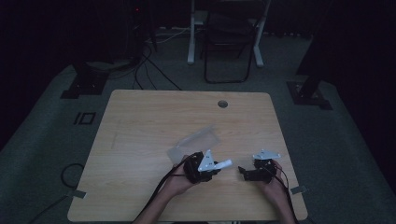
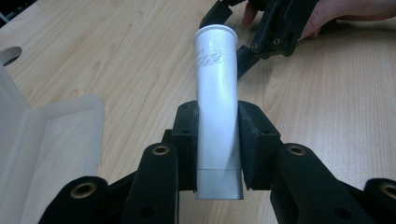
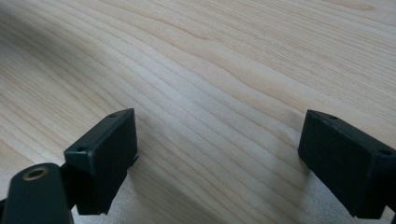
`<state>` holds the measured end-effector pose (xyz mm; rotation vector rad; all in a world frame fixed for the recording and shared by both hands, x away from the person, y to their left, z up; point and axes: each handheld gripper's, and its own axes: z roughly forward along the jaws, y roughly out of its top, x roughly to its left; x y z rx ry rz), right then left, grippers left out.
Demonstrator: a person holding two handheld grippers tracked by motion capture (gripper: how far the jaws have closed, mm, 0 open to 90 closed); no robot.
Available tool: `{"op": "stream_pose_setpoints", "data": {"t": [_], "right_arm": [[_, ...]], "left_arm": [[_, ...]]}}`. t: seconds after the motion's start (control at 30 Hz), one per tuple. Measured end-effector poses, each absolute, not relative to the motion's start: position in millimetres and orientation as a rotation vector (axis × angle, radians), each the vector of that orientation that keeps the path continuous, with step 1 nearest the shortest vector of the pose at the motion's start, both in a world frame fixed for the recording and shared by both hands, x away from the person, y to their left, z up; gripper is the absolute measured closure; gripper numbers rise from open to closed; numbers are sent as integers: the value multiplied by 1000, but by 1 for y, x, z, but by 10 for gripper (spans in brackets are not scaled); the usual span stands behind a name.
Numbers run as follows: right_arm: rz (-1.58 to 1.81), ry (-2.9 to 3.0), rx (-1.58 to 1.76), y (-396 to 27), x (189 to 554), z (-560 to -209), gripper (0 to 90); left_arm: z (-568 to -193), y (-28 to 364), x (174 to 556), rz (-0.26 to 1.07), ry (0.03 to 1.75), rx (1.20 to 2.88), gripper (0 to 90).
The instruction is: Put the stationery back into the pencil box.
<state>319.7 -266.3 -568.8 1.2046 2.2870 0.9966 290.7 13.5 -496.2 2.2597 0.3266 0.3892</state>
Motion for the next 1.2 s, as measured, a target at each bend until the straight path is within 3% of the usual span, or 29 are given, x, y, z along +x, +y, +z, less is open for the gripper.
{"op": "stream_pose_setpoints", "data": {"t": [1.2], "right_arm": [[997,2287,1204,-266,320,-569,116]], "left_arm": [[-478,33,305,472,405,2197,707]]}}
